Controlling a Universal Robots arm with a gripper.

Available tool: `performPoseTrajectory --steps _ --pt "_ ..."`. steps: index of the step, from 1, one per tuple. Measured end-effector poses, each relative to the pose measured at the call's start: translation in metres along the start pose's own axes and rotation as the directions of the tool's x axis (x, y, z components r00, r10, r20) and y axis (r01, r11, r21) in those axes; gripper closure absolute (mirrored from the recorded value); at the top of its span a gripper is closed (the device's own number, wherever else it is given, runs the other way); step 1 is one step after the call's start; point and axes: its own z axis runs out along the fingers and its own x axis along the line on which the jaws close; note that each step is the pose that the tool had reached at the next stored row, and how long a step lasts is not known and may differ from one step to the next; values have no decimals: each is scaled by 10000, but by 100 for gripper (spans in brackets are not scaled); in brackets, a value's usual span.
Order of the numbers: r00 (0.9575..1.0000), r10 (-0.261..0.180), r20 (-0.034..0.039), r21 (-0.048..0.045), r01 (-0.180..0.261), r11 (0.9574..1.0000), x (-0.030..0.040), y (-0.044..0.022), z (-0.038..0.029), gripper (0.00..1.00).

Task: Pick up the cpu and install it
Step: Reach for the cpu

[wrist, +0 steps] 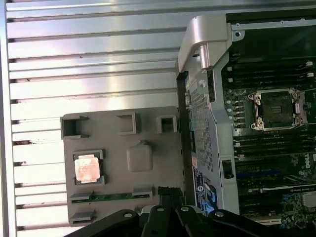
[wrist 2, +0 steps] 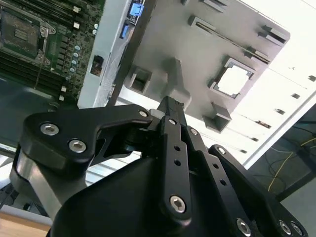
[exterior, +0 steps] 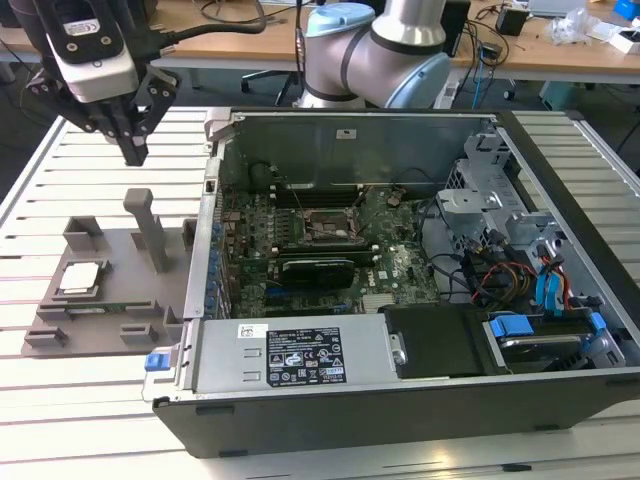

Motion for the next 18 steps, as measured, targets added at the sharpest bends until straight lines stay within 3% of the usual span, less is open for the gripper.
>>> performPoseTrajectory --steps 4,6,12,18 --pt "10000 1 0 0 -1 10000 172 -11 -1 89" --pt "10000 0 0 0 0 10000 215 -14 0 89" --pt "10000 0 0 1 0 10000 429 -22 7 89" --pt "10000 0 -1 1 0 10000 721 -6 54 89"
